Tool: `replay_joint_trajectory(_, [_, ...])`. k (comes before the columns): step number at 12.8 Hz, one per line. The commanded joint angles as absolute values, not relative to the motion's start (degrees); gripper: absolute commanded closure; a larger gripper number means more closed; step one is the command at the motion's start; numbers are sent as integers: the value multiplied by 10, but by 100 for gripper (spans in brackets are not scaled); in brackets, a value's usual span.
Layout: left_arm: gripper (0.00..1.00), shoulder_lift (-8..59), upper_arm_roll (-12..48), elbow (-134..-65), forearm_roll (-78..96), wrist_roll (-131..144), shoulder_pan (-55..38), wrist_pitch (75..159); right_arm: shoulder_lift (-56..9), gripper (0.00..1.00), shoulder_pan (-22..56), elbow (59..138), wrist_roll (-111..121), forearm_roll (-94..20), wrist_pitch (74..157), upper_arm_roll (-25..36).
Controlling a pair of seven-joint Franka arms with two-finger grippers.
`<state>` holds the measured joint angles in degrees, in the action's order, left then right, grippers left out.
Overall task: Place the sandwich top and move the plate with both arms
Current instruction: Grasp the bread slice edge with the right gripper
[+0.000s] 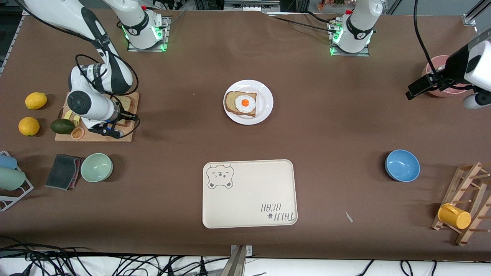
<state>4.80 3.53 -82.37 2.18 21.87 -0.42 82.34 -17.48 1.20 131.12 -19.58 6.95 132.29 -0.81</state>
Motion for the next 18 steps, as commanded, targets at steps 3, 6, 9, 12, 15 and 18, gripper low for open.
replay_joint_trajectory(3, [0, 48, 36, -824, 14, 224, 6, 827, -163, 47, 12, 1310, -207, 82, 1290, -6])
replay_joint_trajectory(6, [0, 47, 39, -824, 13, 227, 1, 825, -160, 50, 12, 1312, -207, 86, 1287, 1])
replay_joint_trajectory(9, [0, 47, 46, -823, 11, 229, -8, 824, -168, 50, 13, 1311, -210, 86, 1288, 1])
replay_joint_trajectory(12, [0, 48, 60, -822, 8, 228, -8, 816, -171, 51, 13, 1311, -210, 86, 1289, 1])
replay_joint_trajectory(15, [0, 54, 59, -821, 15, 225, -4, 821, -171, 53, 12, 1311, -210, 101, 1290, 2])
replay_joint_trajectory(18, [0, 56, 58, -821, 14, 225, 1, 822, -169, 54, 11, 1310, -210, 101, 1277, 3])
